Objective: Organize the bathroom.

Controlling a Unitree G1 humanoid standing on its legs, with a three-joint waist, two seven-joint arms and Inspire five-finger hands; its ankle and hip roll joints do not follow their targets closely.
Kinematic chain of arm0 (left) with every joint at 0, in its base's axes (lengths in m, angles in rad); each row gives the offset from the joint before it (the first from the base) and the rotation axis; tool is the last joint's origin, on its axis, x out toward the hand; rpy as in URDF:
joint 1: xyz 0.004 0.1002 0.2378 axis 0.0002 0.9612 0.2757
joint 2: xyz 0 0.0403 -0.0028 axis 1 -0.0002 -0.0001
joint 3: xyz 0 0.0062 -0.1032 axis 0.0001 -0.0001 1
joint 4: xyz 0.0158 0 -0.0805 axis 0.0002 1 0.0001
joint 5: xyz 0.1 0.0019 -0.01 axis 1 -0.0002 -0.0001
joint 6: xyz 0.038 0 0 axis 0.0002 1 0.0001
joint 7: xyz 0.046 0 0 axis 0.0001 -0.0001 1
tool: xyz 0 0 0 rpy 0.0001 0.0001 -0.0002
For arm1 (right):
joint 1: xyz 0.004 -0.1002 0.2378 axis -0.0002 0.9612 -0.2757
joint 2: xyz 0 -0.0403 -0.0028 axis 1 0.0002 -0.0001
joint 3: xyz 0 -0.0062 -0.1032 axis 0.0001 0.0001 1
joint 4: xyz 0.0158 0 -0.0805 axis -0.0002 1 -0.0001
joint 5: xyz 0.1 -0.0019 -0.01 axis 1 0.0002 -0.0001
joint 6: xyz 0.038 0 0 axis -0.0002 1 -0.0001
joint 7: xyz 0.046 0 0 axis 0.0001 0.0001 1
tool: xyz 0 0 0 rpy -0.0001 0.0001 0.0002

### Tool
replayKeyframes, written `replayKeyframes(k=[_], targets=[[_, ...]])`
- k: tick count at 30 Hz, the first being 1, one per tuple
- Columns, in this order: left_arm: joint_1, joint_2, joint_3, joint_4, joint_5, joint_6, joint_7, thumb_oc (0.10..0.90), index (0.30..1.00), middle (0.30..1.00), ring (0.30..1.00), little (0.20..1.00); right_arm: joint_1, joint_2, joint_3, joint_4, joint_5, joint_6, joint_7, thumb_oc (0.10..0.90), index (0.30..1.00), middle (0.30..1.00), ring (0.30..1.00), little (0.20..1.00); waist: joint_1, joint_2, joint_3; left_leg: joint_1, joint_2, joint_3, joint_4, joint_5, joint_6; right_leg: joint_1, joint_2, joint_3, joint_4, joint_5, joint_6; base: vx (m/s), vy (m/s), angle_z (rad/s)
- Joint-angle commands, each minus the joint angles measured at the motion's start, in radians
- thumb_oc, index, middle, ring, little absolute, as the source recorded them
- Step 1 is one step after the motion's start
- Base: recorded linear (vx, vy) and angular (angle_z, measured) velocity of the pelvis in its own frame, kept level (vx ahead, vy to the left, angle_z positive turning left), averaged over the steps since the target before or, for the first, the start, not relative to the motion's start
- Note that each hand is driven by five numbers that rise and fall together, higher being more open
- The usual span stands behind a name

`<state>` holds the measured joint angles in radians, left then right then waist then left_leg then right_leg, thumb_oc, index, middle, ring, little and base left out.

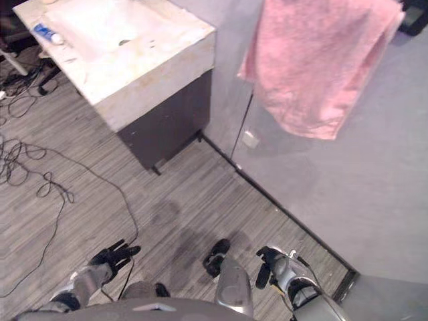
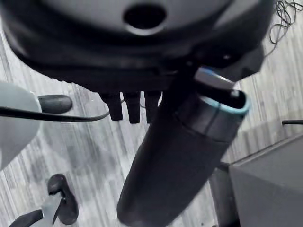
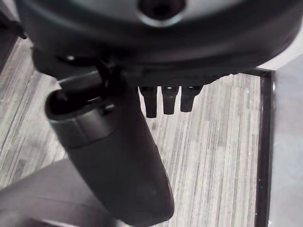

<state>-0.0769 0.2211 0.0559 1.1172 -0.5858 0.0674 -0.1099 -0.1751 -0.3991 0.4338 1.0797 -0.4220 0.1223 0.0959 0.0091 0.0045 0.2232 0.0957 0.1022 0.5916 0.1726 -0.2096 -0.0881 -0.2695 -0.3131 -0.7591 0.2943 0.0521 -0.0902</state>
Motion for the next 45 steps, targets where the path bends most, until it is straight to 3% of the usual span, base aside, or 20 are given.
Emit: replayKeyframes(k=[1, 4, 6, 7, 8, 10, 11, 12, 13, 14, 23, 25, 27, 30, 32, 34, 37, 38, 42, 45], targets=[[0.073, 0.088, 0.020, -0.007, 0.019, -0.003, 0.024, 0.800, 0.900, 0.900, 0.900, 0.900, -0.022, -0.012, 0.024, -0.003, 0.000, -0.010, 0.005, 0.800, 0.900, 0.900, 0.900, 0.900, 0.011, 0.005, 0.021, 0.081, 0.009, -0.092, 0.017, 0.014, 0.019, 0.017, 0.021, 0.133, -0.096, 0.060, 0.235, -0.24, 0.129, 0.27], [0.078, 0.101, 0.018, -0.011, 0.023, -0.005, 0.026, 0.800, 0.900, 0.900, 0.900, 0.900, 0.007, -0.006, 0.005, -0.003, 0.004, -0.006, 0.005, 0.800, 0.900, 0.900, 0.900, 0.900, -0.001, -0.007, 0.036, 0.055, -0.019, -0.131, 0.004, -0.028, 0.050, 0.026, 0.005, 0.242, -0.126, 0.102, 0.286, -0.20, 0.045, 0.75], [0.076, 0.109, 0.011, -0.016, 0.061, -0.001, 0.029, 0.800, 0.900, 0.900, 0.900, 0.900, 0.043, -0.003, -0.020, -0.006, 0.013, -0.008, -0.011, 0.800, 0.900, 0.900, 0.900, 0.900, -0.018, -0.013, 0.045, 0.022, -0.036, -0.205, -0.004, -0.026, 0.075, 0.041, 0.012, 0.406, -0.177, 0.117, 0.328, -0.21, -0.051, 0.80], [0.067, 0.113, -0.005, -0.016, 0.072, -0.001, 0.030, 0.800, 0.900, 0.900, 0.900, 0.900, 0.062, -0.002, -0.034, -0.011, 0.019, -0.009, -0.012, 0.800, 0.900, 0.900, 0.900, 0.900, -0.037, -0.024, 0.051, -0.015, -0.057, -0.265, 0.004, -0.007, 0.095, 0.035, 0.006, 0.541, -0.192, 0.147, 0.321, -0.15, -0.091, 0.59], [0.067, 0.113, -0.005, -0.016, 0.072, -0.001, 0.030, 0.800, 0.900, 0.900, 0.900, 0.900, 0.062, -0.002, -0.034, -0.011, 0.019, -0.009, -0.012, 0.800, 0.900, 0.900, 0.900, 0.900, -0.037, -0.024, 0.051, -0.015, -0.057, -0.265, 0.004, -0.007, 0.095, 0.035, 0.006, 0.541, -0.192, 0.147, 0.321, -0.13, -0.106, 0.85], [0.043, 0.127, -0.061, -0.030, 0.054, 0.027, 0.046, 0.800, 0.900, 0.900, 0.900, 0.900, 0.097, -0.002, -0.057, -0.011, 0.014, 0.000, -0.009, 0.800, 0.900, 0.900, 0.900, 0.900, -0.094, 0.008, 0.056, -0.064, -0.062, -0.419, 0.016, 0.009, 0.118, 0.029, 0.100, 0.844, -0.054, 0.082, 0.296, -0.06, 0.015, 1.30], [0.026, 0.137, -0.091, -0.034, 0.035, 0.054, 0.049, 0.800, 0.900, 0.900, 0.900, 0.900, 0.112, -0.005, -0.064, -0.007, 0.026, 0.013, -0.011, 0.800, 0.900, 0.900, 0.900, 0.900, -0.121, 0.026, 0.046, -0.077, -0.073, -0.463, 0.007, 0.033, 0.115, 0.058, 0.163, 0.886, -0.067, 0.002, 0.283, -0.06, 0.117, 1.92], [0.018, 0.139, -0.098, -0.037, 0.021, 0.071, 0.059, 0.800, 0.900, 0.900, 0.900, 0.900, 0.116, -0.008, -0.067, -0.003, 0.023, 0.006, -0.013, 0.800, 0.900, 0.900, 0.900, 0.900, -0.121, 0.026, 0.042, -0.086, -0.082, -0.488, 0.007, 0.046, 0.108, 0.072, 0.162, 0.876, -0.082, -0.005, 0.278, -0.09, 0.105, 2.15], [0.009, 0.131, -0.083, -0.034, 0.014, 0.071, 0.086, 0.800, 0.900, 0.900, 0.900, 0.900, 0.104, -0.002, -0.071, 0.021, -0.012, -0.028, -0.023, 0.800, 0.900, 0.900, 0.900, 0.900, -0.101, 0.010, 0.048, -0.092, -0.088, -0.448, 0.013, 0.046, 0.098, 0.070, 0.136, 0.765, -0.121, 0.009, 0.276, -0.09, 0.027, 2.17], [0.010, 0.127, -0.069, -0.027, 0.012, 0.058, 0.093, 0.800, 0.900, 0.900, 0.900, 0.900, 0.094, -0.002, -0.059, 0.028, -0.011, -0.034, -0.025, 0.800, 0.900, 0.900, 0.900, 0.900, -0.092, 0.001, 0.055, -0.092, -0.088, -0.425, 0.022, 0.037, 0.097, 0.071, 0.129, 0.727, -0.144, 0.020, 0.275, -0.12, -0.059, 1.36], [0.011, 0.098, -0.032, -0.021, 0.039, -0.030, 0.056, 0.800, 0.900, 0.900, 0.900, 0.900, 0.073, -0.014, -0.033, 0.017, 0.077, -0.041, -0.076, 0.800, 0.900, 0.900, 0.900, 0.900, -0.101, -0.002, 0.094, -0.118, -0.050, -0.437, 0.089, 0.067, 0.060, 0.112, 0.207, 0.747, -0.150, -0.049, 0.209, -0.07, -0.074, -0.14], [0.015, 0.095, -0.037, -0.032, 0.015, -0.036, 0.067, 0.800, 0.900, 0.900, 0.900, 0.900, 0.070, -0.020, -0.040, 0.005, 0.092, -0.033, -0.066, 0.800, 0.900, 0.900, 0.900, 0.900, -0.090, -0.005, 0.099, -0.220, -0.029, -0.513, 0.274, 0.187, 0.014, 0.131, 0.223, 0.751, -0.127, -0.074, 0.178, -0.02, -0.038, 0.16], [0.023, 0.094, -0.029, -0.039, 0.001, -0.052, 0.063, 0.800, 0.900, 0.900, 0.900, 0.900, 0.065, -0.024, -0.033, 0.007, 0.089, -0.047, -0.067, 0.800, 0.900, 0.900, 0.900, 0.900, -0.073, -0.017, 0.108, -0.284, -0.034, -0.589, 0.371, 0.225, 0.019, 0.131, 0.221, 0.765, -0.093, -0.085, 0.163, -0.01, 0.050, 0.31], [0.044, 0.094, -0.018, -0.055, -0.017, -0.052, 0.071, 0.800, 0.900, 0.900, 0.900, 0.900, 0.058, -0.028, -0.017, -0.004, 0.105, -0.063, -0.085, 0.800, 0.900, 0.900, 0.900, 0.900, -0.066, -0.010, 0.109, -0.255, 0.063, -0.636, 0.265, 0.282, 0.018, 0.118, 0.236, 0.795, -0.013, -0.136, 0.157, 0.10, 0.254, -0.19], [0.037, 0.102, -0.030, -0.052, -0.042, -0.041, 0.076, 0.800, 0.900, 0.900, 0.900, 0.900, 0.045, -0.030, -0.016, -0.003, 0.121, -0.067, -0.109, 0.800, 0.900, 0.900, 0.900, 0.900, -0.077, 0.018, 0.101, -0.170, 0.144, -0.656, 0.053, 0.303, 0.000, 0.095, 0.230, 0.832, 0.035, -0.170, 0.180, 0.11, 0.447, -0.31], [0.016, 0.102, -0.050, -0.050, -0.058, -0.042, 0.082, 0.800, 0.900, 0.900, 0.900, 0.900, 0.027, -0.032, -0.015, 0.000, 0.132, -0.083, -0.139, 0.800, 0.900, 0.900, 0.900, 0.900, -0.072, 0.032, 0.113, -0.187, 0.130, -0.675, 0.010, 0.290, -0.002, 0.083, 0.208, 0.859, 0.058, -0.178, 0.201, 0.00, 0.412, -0.03], [-0.038, 0.090, -0.097, -0.048, -0.053, -0.023, 0.093, 0.800, 0.900, 0.900, 0.900, 0.900, -0.005, -0.044, -0.032, -0.040, 0.111, -0.078, -0.166, 0.800, 0.900, 0.900, 0.900, 0.900, -0.080, 0.042, 0.129, -0.233, 0.068, -0.586, 0.091, 0.158, 0.006, 0.045, 0.086, 0.825, 0.095, -0.149, 0.256, -0.04, 0.407, 0.23], [-0.041, 0.089, -0.101, -0.045, -0.048, -0.027, 0.096, 0.800, 0.900, 0.900, 0.900, 0.900, -0.007, -0.046, -0.031, -0.043, 0.117, -0.082, -0.166, 0.800, 0.900, 0.900, 0.900, 0.900, -0.077, 0.039, 0.133, -0.242, 0.056, -0.593, 0.107, 0.145, 0.007, 0.044, 0.078, 0.826, 0.092, -0.141, 0.259, -0.02, 0.401, 0.37], [-0.019, 0.115, -0.098, -0.058, -0.080, -0.013, 0.104, 0.800, 0.900, 0.900, 0.900, 0.900, -0.011, -0.063, -0.035, -0.094, 0.078, -0.097, -0.157, 0.800, 0.900, 0.900, 0.900, 0.900, -0.043, 0.022, 0.149, -0.245, 0.011, -0.562, 0.141, 0.098, 0.033, 0.091, 0.001, 0.795, 0.001, -0.057, 0.281, 0.05, 0.224, 0.05], [0.029, 0.132, -0.049, -0.057, -0.038, 0.013, 0.105, 0.800, 0.900, 0.900, 0.900, 0.900, 0.004, -0.076, -0.035, -0.130, 0.028, -0.101, -0.137, 0.800, 0.900, 0.900, 0.900, 0.900, -0.009, 0.008, 0.149, -0.222, -0.025, -0.539, 0.131, 0.068, 0.057, 0.051, -0.063, 0.773, 0.041, 0.087, 0.283, 0.08, 0.200, -0.44]])
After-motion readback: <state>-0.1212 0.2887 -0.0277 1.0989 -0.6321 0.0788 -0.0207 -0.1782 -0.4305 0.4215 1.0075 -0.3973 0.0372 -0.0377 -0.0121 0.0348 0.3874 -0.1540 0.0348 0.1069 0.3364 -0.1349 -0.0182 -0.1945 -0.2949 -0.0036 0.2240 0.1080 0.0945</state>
